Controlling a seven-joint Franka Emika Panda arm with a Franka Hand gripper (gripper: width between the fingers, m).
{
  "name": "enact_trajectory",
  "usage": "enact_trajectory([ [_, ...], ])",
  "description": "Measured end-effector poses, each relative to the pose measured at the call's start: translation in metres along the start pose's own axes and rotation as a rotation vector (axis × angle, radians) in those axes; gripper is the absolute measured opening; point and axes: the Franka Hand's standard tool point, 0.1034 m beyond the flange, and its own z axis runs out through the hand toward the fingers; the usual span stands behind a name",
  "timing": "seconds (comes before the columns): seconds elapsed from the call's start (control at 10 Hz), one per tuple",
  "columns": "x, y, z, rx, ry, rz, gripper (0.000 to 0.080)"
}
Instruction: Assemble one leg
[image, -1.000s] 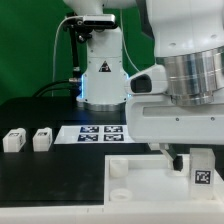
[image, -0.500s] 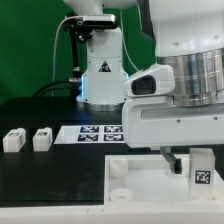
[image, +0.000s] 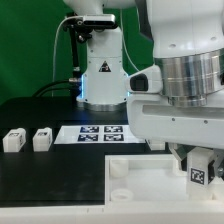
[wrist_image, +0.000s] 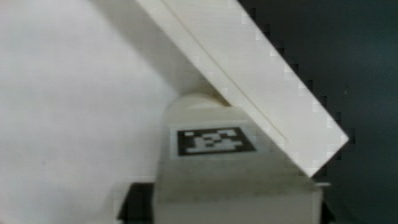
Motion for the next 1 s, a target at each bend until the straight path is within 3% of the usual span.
enact_trajectory([
  [0.1, -0.0005, -0.001, 0.0007, -0.021, -0.012, 0.215, 0.0296],
  [0.2, 0.0003, -0.0001, 0.0011, -0.023, -0.014, 0.424, 0.0296],
  [0.4, 0.0015, -0.0012, 0.0001, -0.006, -0.062, 0.775, 0.0295],
  [0.7, 0.0018, -0.0027, -0.002, -0.005, -0.044, 1.031, 0.0295],
  [0.9, 0.0014, -0.002, -0.0021, -0.004, -0.033, 1.027, 0.0295],
  [1.0, -0.0001, -0.0005, -0.0004, -0.012, -0.034, 1.023, 0.0404],
])
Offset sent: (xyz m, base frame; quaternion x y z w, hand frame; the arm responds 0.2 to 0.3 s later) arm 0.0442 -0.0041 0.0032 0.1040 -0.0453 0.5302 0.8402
